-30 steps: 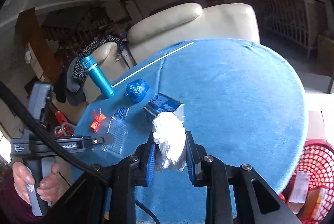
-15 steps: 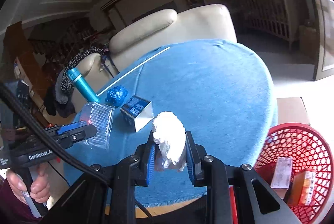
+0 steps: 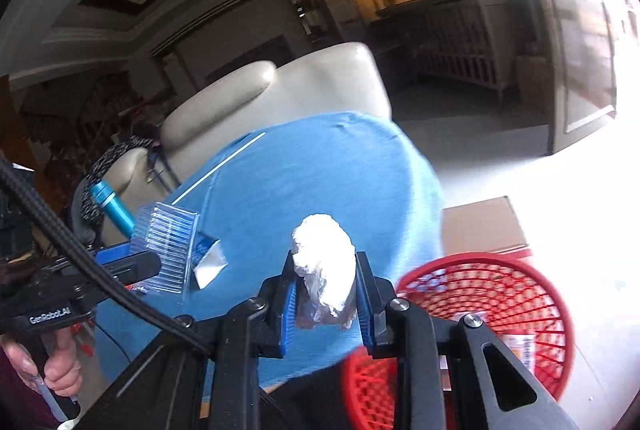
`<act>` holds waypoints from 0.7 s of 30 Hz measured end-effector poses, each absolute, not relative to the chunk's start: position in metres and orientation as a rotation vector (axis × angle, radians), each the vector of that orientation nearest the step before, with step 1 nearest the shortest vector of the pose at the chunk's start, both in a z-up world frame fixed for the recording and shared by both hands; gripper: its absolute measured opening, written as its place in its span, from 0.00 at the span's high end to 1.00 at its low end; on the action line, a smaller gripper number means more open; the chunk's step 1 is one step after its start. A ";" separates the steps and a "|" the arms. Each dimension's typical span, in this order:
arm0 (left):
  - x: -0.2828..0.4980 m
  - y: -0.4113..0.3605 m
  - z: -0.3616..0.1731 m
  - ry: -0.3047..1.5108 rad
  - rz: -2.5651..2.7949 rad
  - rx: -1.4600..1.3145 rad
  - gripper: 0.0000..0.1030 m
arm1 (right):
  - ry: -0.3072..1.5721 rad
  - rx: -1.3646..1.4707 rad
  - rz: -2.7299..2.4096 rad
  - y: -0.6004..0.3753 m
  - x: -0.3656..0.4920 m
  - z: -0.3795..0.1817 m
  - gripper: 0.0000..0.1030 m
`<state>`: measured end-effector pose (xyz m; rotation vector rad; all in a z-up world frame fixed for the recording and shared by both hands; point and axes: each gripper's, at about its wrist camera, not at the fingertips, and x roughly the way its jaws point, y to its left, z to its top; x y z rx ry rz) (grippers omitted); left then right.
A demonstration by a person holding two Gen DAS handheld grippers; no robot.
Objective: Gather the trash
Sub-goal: 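Carry the tissue and clear tray to the wastebasket and release both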
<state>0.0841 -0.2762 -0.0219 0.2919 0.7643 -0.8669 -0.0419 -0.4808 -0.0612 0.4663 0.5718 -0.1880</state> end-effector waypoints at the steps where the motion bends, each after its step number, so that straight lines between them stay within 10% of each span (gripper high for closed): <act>1: 0.082 -0.282 -0.021 0.764 -0.886 0.295 0.53 | 0.568 0.468 -0.207 -0.487 -0.047 -0.060 0.74; 15: 0.063 -0.349 -0.030 0.797 -1.114 0.319 0.52 | 0.509 0.543 -0.427 -0.565 -0.102 -0.050 0.74; 21: 0.053 -0.364 -0.040 0.862 -1.173 0.340 0.34 | 0.532 0.619 -0.447 -0.580 -0.115 -0.059 0.67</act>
